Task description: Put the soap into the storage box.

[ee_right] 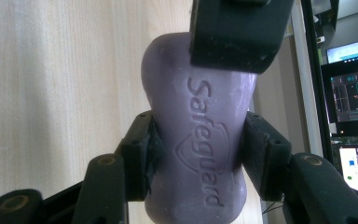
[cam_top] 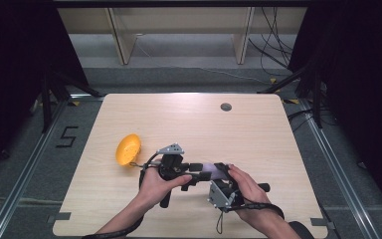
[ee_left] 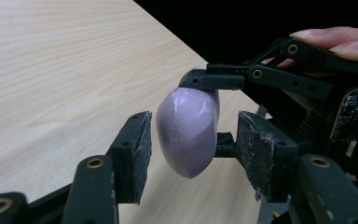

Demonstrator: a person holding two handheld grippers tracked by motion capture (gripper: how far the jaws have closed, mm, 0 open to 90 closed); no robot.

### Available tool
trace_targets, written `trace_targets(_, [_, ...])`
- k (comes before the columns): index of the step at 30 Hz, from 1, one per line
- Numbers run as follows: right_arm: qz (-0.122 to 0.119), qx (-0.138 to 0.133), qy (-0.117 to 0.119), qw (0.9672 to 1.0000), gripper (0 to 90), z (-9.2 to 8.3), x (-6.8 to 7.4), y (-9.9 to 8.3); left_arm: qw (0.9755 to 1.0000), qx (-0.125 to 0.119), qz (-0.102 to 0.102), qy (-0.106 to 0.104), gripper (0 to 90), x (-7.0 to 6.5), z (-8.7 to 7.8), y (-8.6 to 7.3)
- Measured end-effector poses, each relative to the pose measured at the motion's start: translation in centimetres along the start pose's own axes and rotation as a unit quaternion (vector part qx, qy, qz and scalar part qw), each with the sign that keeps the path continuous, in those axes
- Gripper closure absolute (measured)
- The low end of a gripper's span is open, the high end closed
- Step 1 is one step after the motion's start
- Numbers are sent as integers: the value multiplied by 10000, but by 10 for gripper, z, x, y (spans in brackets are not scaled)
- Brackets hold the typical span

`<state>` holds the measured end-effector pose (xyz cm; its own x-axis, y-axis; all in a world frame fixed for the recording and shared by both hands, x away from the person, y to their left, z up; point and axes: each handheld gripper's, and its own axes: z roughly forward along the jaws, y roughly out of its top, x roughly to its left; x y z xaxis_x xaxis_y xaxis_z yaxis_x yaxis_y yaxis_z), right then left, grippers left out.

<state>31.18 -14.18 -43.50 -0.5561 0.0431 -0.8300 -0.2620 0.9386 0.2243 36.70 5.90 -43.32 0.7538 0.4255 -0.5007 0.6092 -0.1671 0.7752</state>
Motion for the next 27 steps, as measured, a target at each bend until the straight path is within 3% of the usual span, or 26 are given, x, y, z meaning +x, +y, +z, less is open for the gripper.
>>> trace_targets(1, [136, 36, 31, 9999, 506, -1, 1, 1, 10000, 14, -41, 14, 457, 0, 1, 0])
trace_targets(2, [53, 7, -4, 10000, 506, 0, 1, 0, 10000, -21, -79, -40, 460, 0, 2, -1])
trace_targets(5, [131, -25, -41, 9999, 506, 0, 3, 1, 9999, -3, -134, -35, 466, 2, 3, -1])
trace_targets(6, [395, 106, 0, 9992, 506, -2, 6, 2, 9999, 11, -161, -37, 470, 3, 4, -1])
trace_targets(7, [114, -34, -41, 9999, 506, 0, 3, 2, 9998, 6, -184, -54, 471, 3, 5, -1])
trace_targets(8, [-13, -32, -39, 10000, 506, -1, 1, 3, 9998, 15, -172, -80, 473, 4, 5, -1])
trace_targets(12, [6, -84, -51, 10000, 506, -1, 1, 5, 9998, 23, -193, -92, 482, 4, 7, -2])
trace_targets(13, [219, -6, -54, 9997, 506, -2, 4, 5, 9998, 15, -203, -76, 490, 4, 8, -1])
trace_targets(15, [151, -57, -77, 9998, 506, -3, 3, 6, 9998, 32, -186, -115, 501, 5, 8, -1])
trace_targets(18, [302, -37, -90, 9995, 506, -3, 4, 7, 9995, 30, -231, -192, 505, 5, 9, 0])
trace_targets(19, [12, -155, -134, 9998, 506, -2, 1, 7, 9996, 31, -220, -156, 509, 5, 9, 0])
trace_targets(20, [-82, -165, -144, 9997, 506, -3, -1, 8, 9997, 40, -201, -133, 522, 5, 9, 0])
trace_targets(25, [-100, -186, -132, 9997, 505, -3, 0, 9, 9996, 88, -204, -159, 557, 6, 8, -1])
trace_targets(26, [183, -174, -108, 9996, 505, -3, 4, 8, 9997, 91, -197, -134, 564, 5, 7, -1])
trace_targets(27, [212, -164, -115, 9996, 504, -3, 4, 8, 9996, 81, -206, -164, 572, 5, 7, -1])
